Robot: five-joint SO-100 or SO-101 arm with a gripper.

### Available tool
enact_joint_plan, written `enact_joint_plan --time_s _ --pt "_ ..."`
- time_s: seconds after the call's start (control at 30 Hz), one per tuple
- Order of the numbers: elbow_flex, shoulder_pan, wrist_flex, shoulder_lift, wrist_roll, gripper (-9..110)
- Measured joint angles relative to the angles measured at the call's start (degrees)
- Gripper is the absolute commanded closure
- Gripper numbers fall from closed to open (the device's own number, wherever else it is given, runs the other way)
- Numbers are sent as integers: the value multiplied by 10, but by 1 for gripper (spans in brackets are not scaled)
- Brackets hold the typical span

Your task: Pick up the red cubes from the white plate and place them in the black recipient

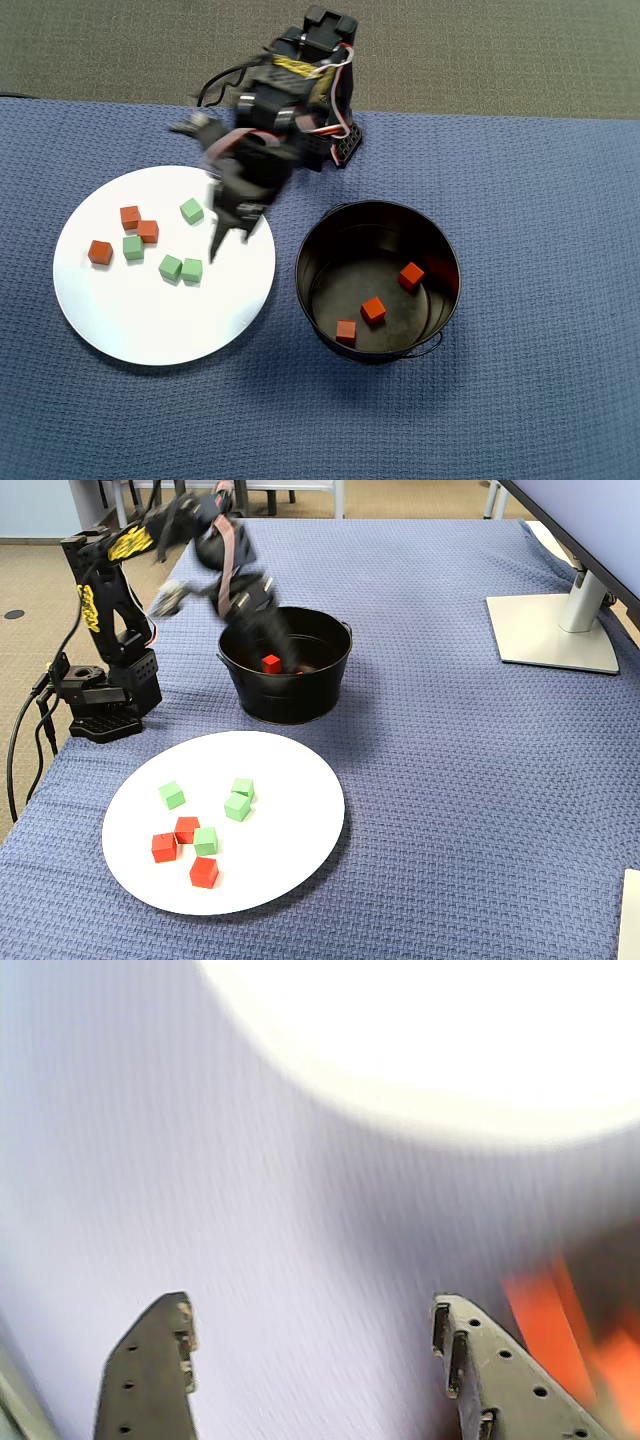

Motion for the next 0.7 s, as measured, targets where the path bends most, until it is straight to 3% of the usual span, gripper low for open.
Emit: enact_joint_plan --time_s 0.2,0.47,0.7 --pt "34 140 -47 -75 -66 81" --pt "38 192 -108 -174 -314 79" --pt "37 236 -90 -196 -562 79"
